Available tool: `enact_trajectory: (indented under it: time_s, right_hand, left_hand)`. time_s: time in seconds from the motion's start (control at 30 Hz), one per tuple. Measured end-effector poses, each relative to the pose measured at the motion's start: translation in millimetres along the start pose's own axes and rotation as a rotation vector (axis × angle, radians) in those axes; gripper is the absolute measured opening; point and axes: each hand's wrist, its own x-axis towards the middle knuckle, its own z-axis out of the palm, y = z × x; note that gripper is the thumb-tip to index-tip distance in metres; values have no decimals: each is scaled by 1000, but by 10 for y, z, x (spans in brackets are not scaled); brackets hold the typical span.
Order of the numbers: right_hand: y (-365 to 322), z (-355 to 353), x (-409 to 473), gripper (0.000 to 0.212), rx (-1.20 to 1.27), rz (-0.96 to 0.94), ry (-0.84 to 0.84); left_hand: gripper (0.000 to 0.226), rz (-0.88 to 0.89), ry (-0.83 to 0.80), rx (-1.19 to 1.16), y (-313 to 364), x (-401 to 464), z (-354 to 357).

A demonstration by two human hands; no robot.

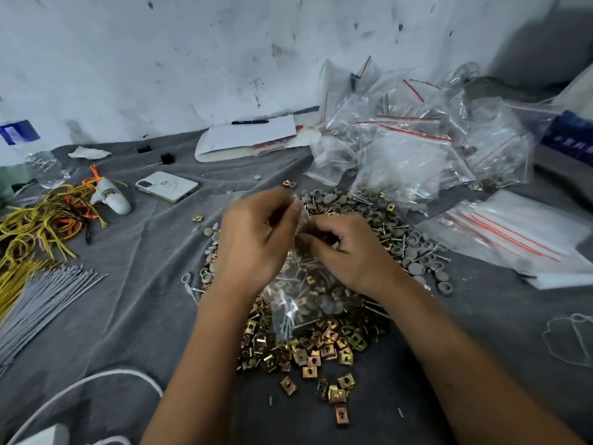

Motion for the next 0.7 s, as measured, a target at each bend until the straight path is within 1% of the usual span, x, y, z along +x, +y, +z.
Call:
enact_trajectory:
  time_s: [0.17, 0.27, 0.33, 0.37, 0.43, 0.47, 0.5, 0.53, 0.57, 0.6, 0.63, 0.67, 0.7]
  right_hand:
    - [-9, -162, -2, 20, 142, 91, 188]
    - [-11, -370, 60, 25, 123, 119, 360]
    - [19, -575, 173, 28, 121, 133, 460]
    - [55, -689, 260, 28, 119, 152, 509]
    - [188, -953, 466, 27, 115, 235, 616]
    - [264, -1080, 564, 25, 128, 299, 666]
    - [366, -1223, 639, 20, 141, 378, 709]
    - [457, -1352, 692, 16, 151, 464, 736]
    - [550, -1490, 708, 21, 131, 556, 740]
    - [648, -1613, 695, 31, 57, 638, 704]
    - [736, -1722, 651, 38, -72, 697, 653]
    - [794, -1847, 567, 37, -198, 722, 619]
    - [809, -1943, 475, 30, -289, 708, 610]
  left_hand:
    - [30, 10, 24, 43, 208, 484, 62]
    - [29, 92, 5, 170, 405, 843, 215]
    - [23, 184, 59, 238, 536, 1050, 406]
    - [27, 204, 107, 275, 588, 1133, 511]
    - [40, 164, 207, 283, 682, 1263, 755]
    - [42, 140, 227, 276, 713, 1299, 887]
    - [43, 127, 199, 280, 741, 1321, 1050]
    - [43, 112, 122, 293, 750, 1329, 1210]
    - [45, 87, 4, 296, 752, 1328, 1395]
    - [47, 56, -132, 299, 734, 1307, 1575]
    - [51, 25, -270, 312, 690, 1274, 1743]
    - [55, -7, -405, 326, 646, 1235, 1923]
    - [59, -43, -524, 345, 578, 1195, 2070]
